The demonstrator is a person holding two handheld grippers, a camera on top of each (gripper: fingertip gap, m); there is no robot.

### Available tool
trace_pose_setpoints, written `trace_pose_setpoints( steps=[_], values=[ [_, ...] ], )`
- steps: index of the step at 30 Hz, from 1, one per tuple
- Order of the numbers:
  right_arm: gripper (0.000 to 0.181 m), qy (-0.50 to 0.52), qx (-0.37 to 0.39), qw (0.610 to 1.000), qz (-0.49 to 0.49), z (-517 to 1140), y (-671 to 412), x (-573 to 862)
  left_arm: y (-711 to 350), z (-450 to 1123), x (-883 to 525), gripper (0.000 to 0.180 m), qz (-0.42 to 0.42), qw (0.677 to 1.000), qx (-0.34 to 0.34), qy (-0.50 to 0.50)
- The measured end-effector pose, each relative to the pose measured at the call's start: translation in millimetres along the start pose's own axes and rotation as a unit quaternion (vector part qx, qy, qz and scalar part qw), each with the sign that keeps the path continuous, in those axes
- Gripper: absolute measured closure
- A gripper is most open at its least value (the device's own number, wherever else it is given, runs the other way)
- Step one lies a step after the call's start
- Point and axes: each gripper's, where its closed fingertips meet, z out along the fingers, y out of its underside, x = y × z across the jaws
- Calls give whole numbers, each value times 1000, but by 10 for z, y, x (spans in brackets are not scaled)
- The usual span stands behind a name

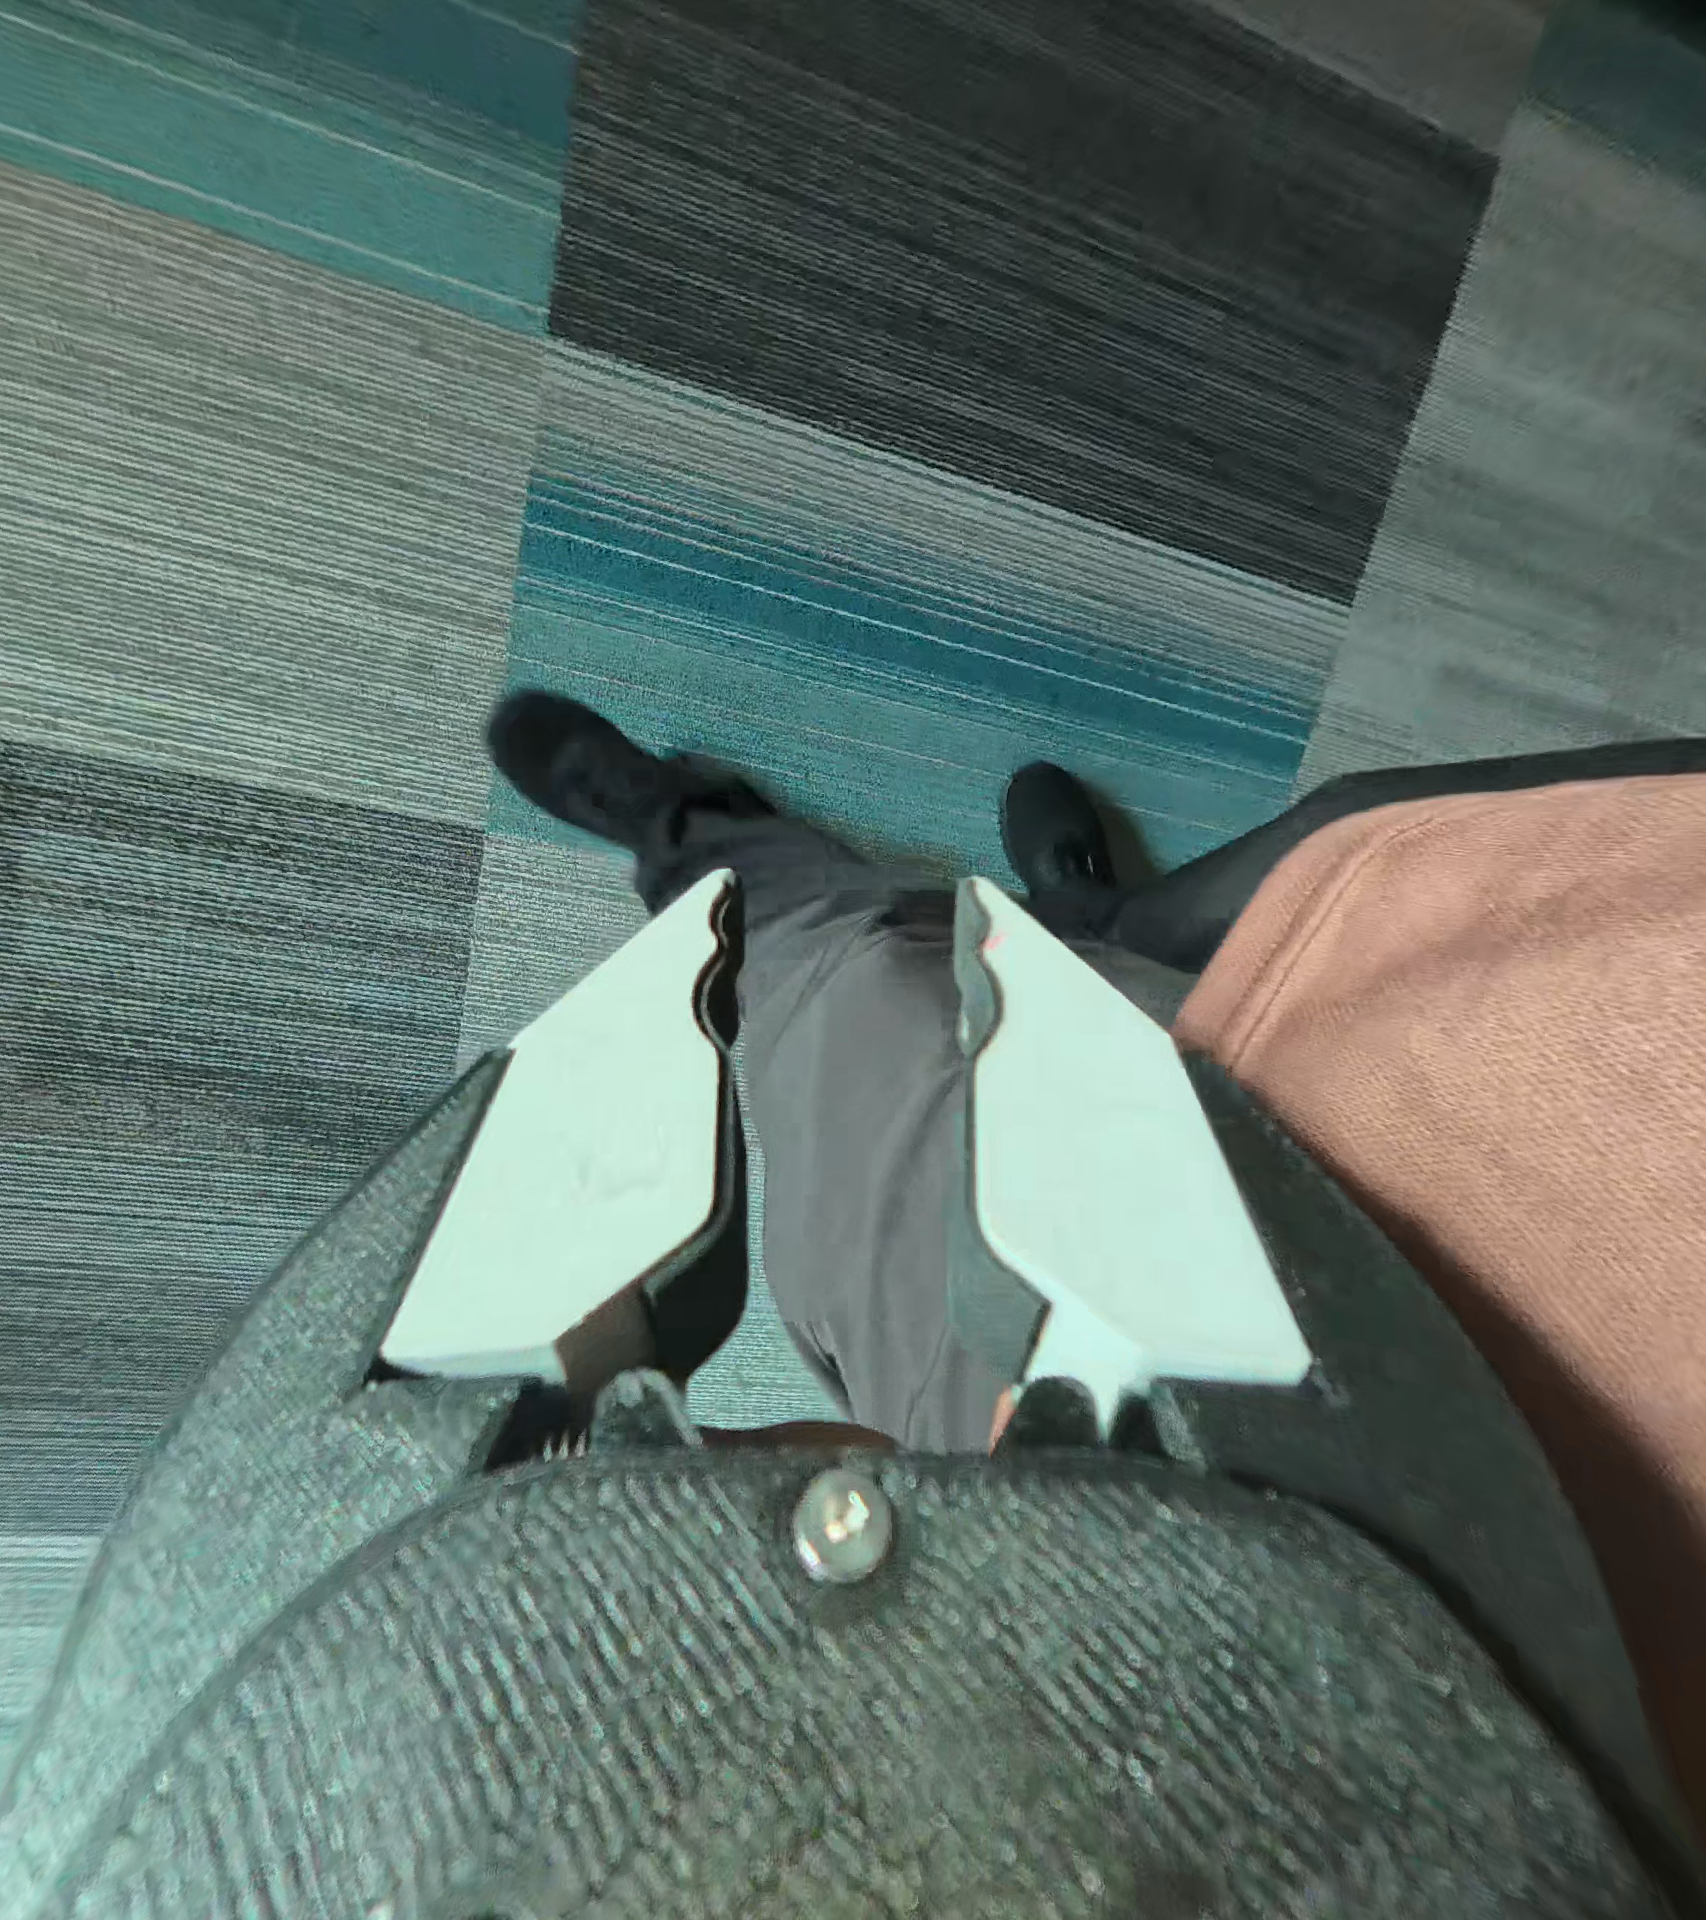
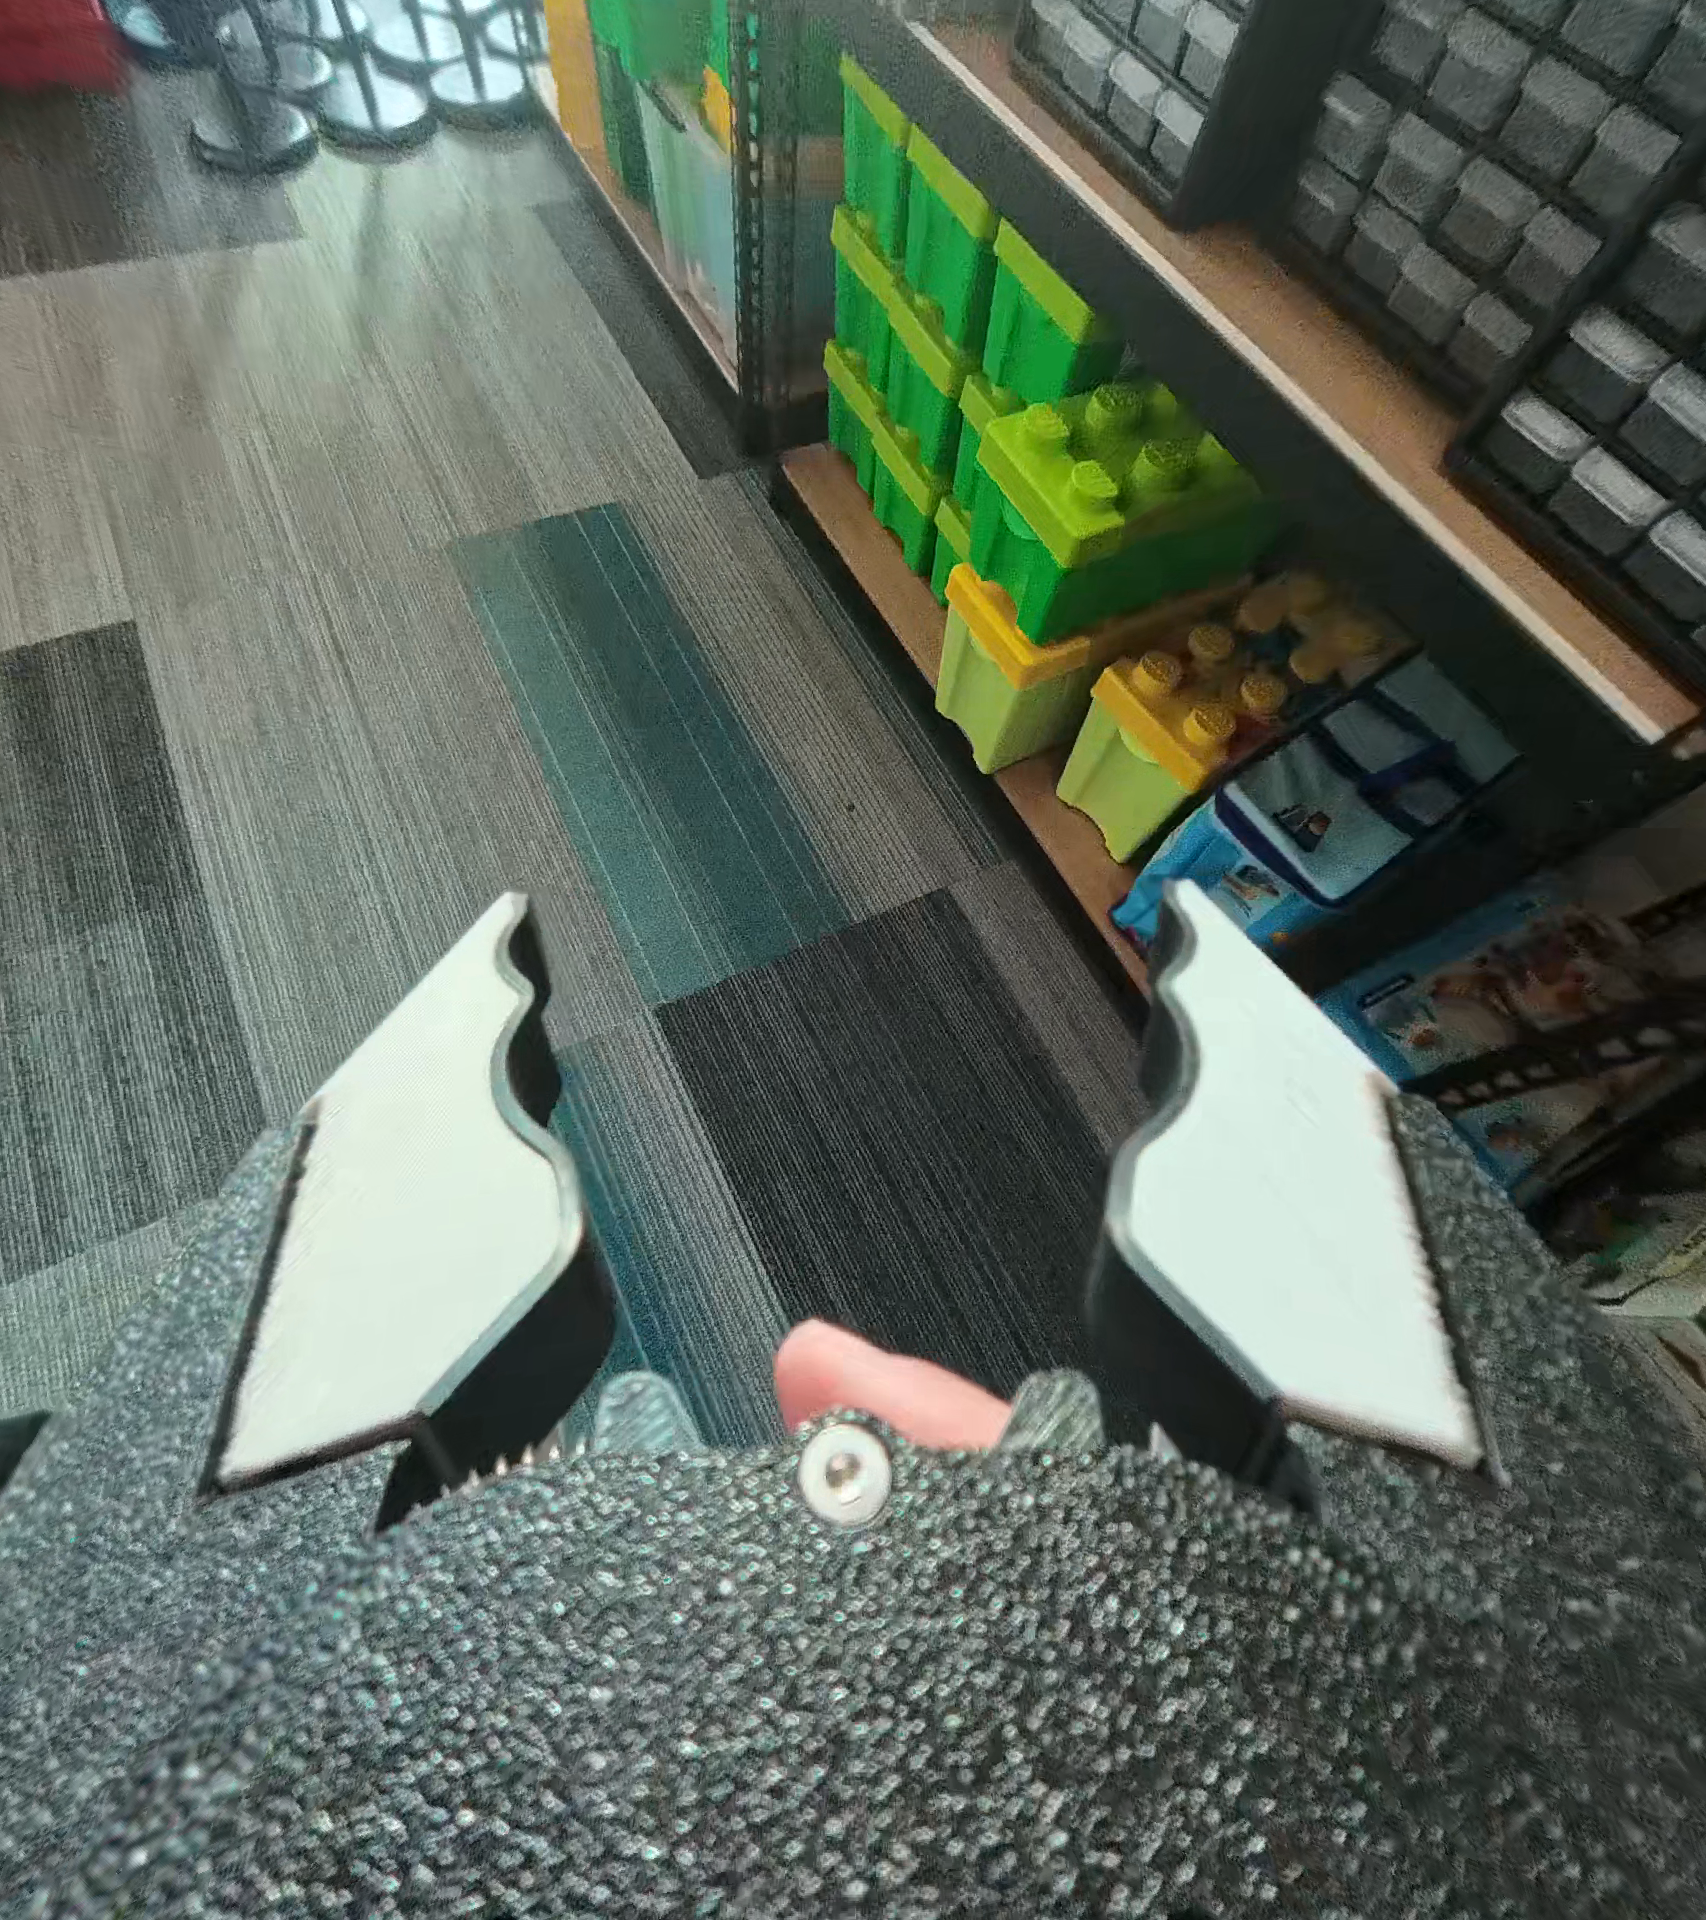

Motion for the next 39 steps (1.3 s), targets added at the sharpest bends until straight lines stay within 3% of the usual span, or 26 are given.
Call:
trace_pose_setpoints(
  steps=[2, 4, 8, 12, 15, 19, 22, 24, 26, 27, 28, 31, 32, 34, 37, 39],
  values=[
    [71, 11, -13, 1000, -11, 484, -288, 97, -271, 258, -229, 148, -11, 1000, -7, 19],
    [86, 38, -13, 999, -20, 905, -522, 132, -656, 463, -512, 158, 16, 999, 4, 30],
    [89, 95, -115, 987, 51, 1574, -427, 59, -1650, 479, -1176, 180, 160, 987, 23, 16],
    [100, 146, -151, 976, 61, 2110, -473, 37, -3035, 169, -1943, 177, 285, 950, 122, -40],
    [101, 106, -169, 978, 68, 2582, -622, -171, -3905, 2, -2365, 147, 325, 932, 155, -45],
    [115, 25, -163, 984, 60, 3416, -933, -477, -4800, -1, -2803, 122, 293, 936, 194, -19],
    [120, -23, -166, 983, 68, 4203, -1136, -613, -5142, 264, -3232, 118, 266, 950, 165, -3],
    [141, -69, -172, 981, 62, 4756, -1283, -723, -5276, 385, -3580, 122, 264, 956, 128, -6],
    [181, -131, -187, 973, 27, 5273, -1442, -863, -5409, 382, -3977, 134, 252, 963, 97, -19],
    [181, -155, -204, 967, 7, 5506, -1539, -902, -5470, 332, -4156, 170, 242, 967, 80, -18],
    [181, -178, -210, 961, -9, 5721, -1706, -935, -5559, 261, -4295, 180, 233, 970, 74, -6],
    [179, -253, -178, 949, -54, 6315, -2448, -1033, -5940, 141, -4830, 180, 191, 978, 79, -27],
    [162, -263, -183, 944, -73, 6511, -2637, -1023, -6054, 137, -4998, 180, 174, 981, 79, -34],
    [181, -274, -174, 939, -111, 6855, -3033, -978, -6268, 157, -5259, 161, 129, 988, 78, -28],
    [181, -284, -135, 943, -113, 7237, -3676, -976, -6558, 263, -5518, 151, 95, 991, 90, 6],
    [158, -288, -137, 943, -94, 7418, -3951, -1012, -6669, 379, -5691, 145, 104, 991, 82, 24]
  ],
)
